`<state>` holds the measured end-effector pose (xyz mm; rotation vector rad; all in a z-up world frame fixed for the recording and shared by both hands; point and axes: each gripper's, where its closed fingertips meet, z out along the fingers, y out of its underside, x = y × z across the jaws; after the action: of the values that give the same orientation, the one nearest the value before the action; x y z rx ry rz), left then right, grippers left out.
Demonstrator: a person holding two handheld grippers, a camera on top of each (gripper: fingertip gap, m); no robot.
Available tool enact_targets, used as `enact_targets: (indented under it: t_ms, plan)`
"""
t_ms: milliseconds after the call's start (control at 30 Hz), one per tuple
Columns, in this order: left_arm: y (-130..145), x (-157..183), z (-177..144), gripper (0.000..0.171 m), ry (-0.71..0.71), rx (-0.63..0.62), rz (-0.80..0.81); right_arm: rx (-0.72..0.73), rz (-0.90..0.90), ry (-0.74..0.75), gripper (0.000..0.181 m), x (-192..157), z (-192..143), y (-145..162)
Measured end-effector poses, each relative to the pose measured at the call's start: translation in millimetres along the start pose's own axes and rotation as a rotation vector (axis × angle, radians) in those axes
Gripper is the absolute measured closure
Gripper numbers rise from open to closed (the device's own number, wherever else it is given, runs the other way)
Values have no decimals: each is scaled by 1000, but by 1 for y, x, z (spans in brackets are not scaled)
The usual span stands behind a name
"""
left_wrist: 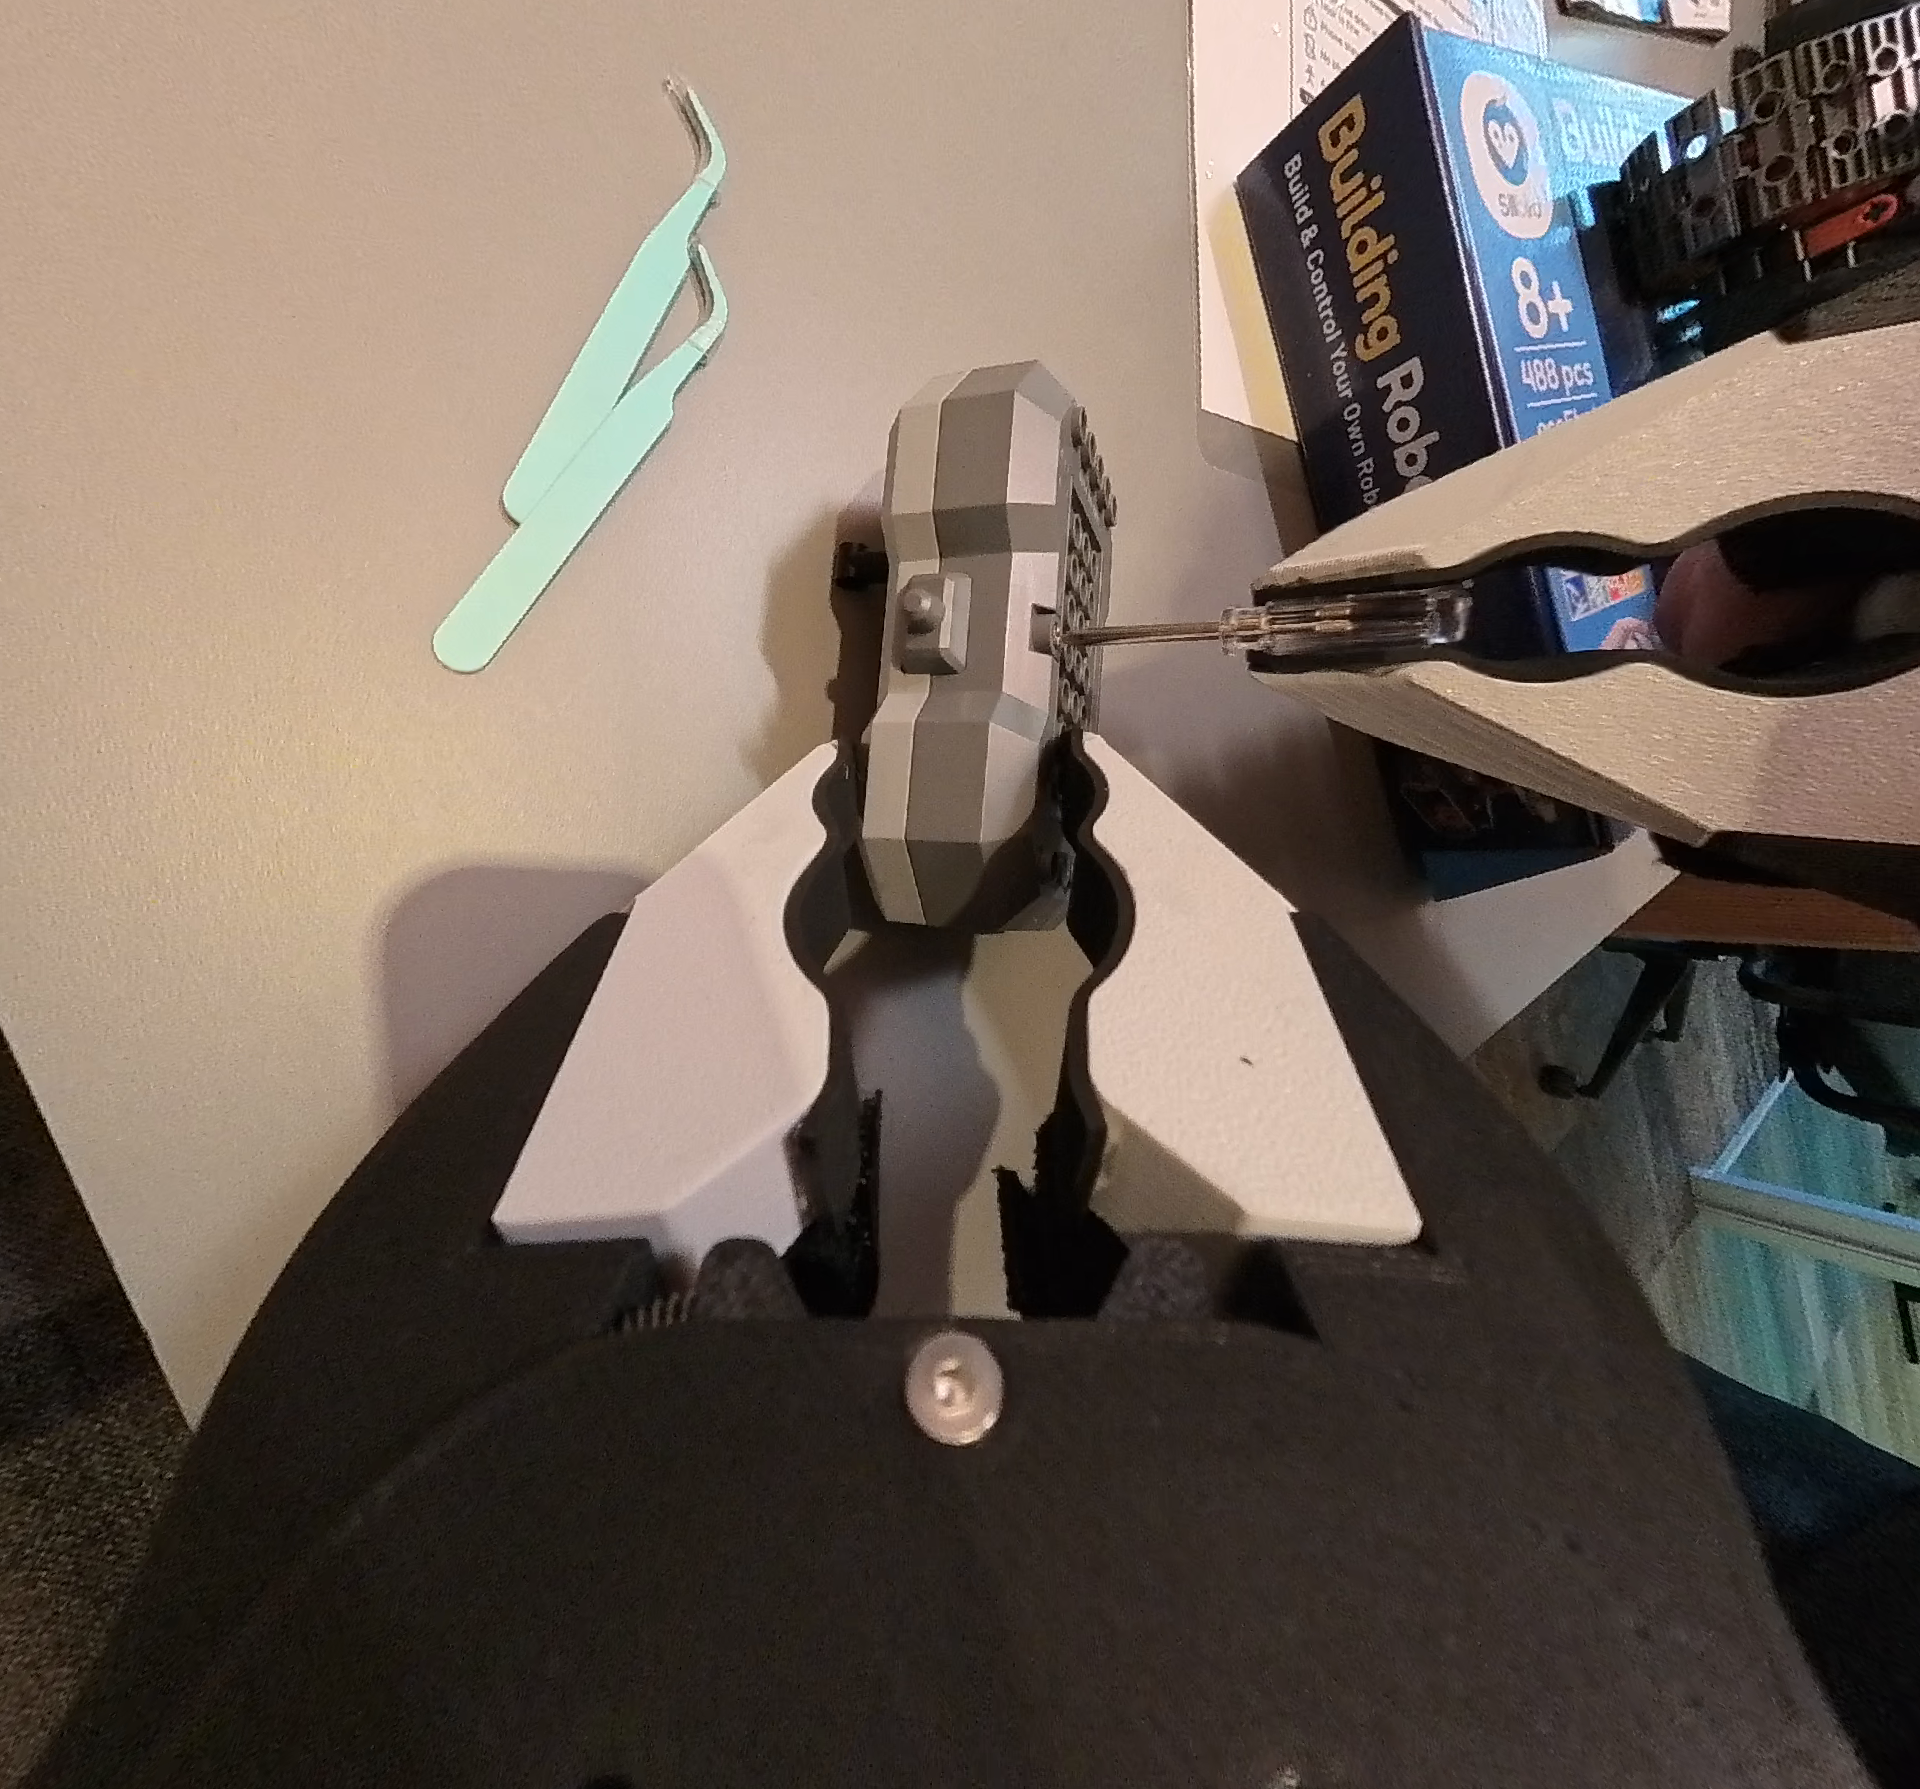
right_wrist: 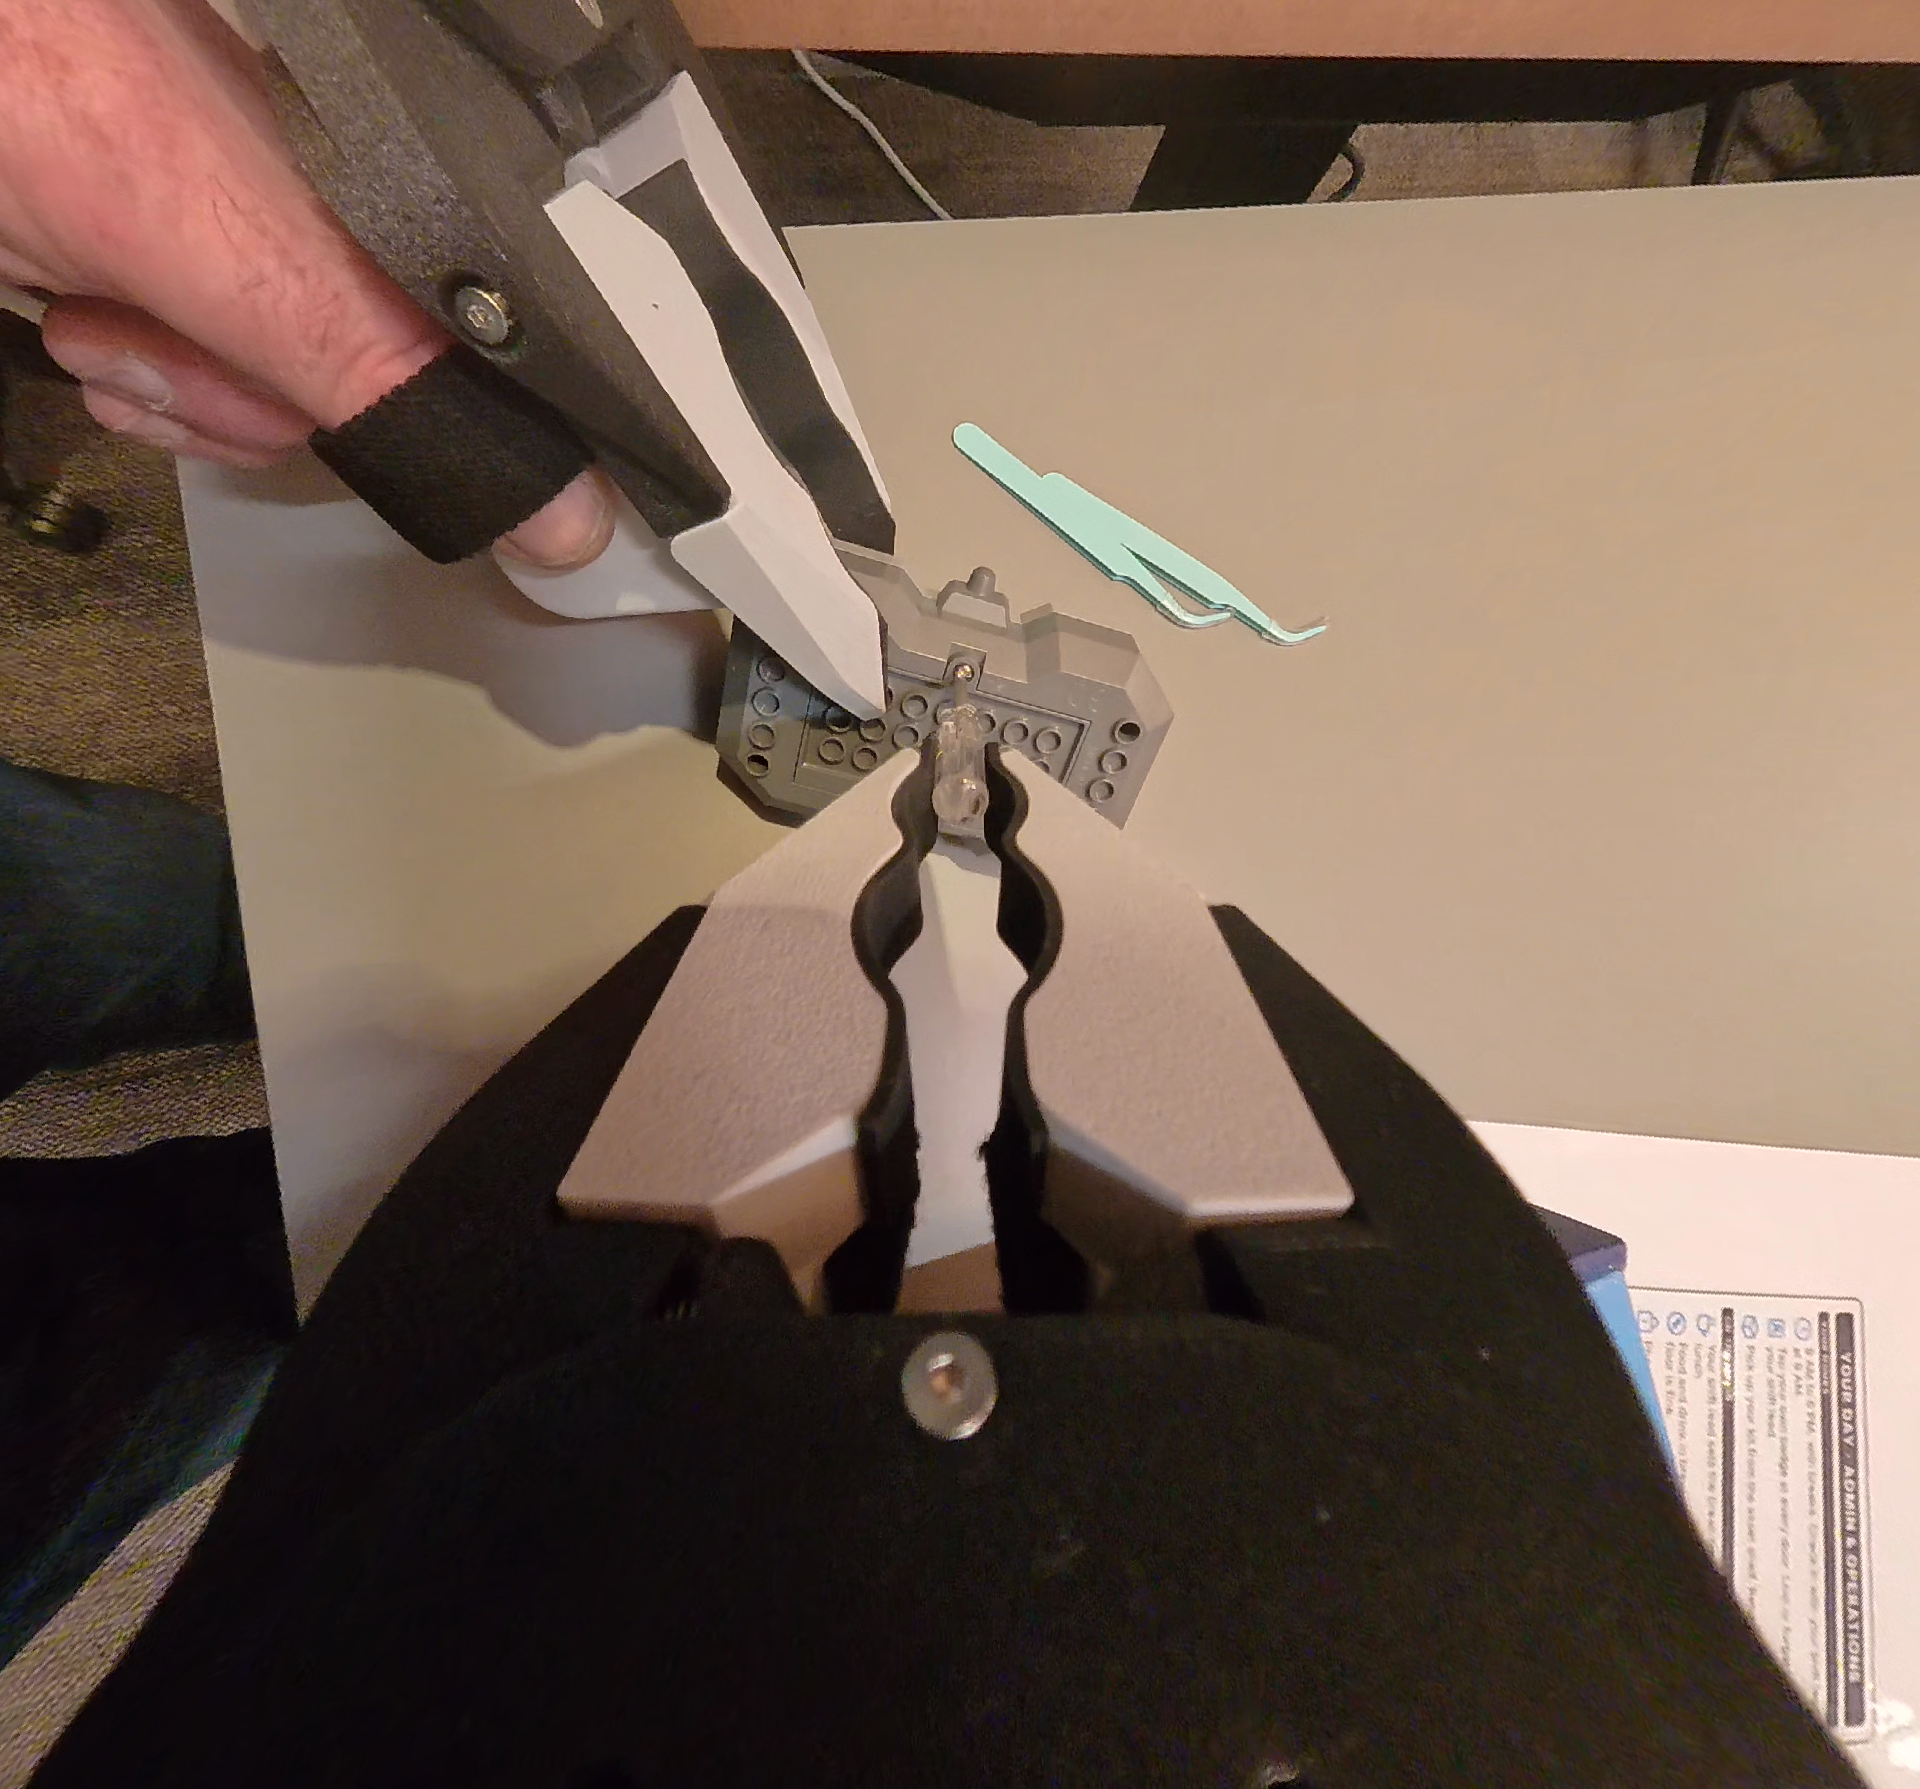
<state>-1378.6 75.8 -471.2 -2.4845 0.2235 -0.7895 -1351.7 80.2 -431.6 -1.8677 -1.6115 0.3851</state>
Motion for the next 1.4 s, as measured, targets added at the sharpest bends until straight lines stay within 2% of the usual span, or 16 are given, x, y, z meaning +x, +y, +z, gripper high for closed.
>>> enact_targets:
  t_ms: [267, 800, 1400]
  plan:
    - [-1, 0, 1, 136, 0, -1, 1, 3, 1, -2, 176, 1, 1, 2]
    - [-2, 0, 1, 136, 4, -10, 0, -26, -150, 0, 176, 5, 2, 0]
    - [-2, -1, 2, 136, 16, -13, -14, 8, -89, -22, 176, 4, -1, -1]
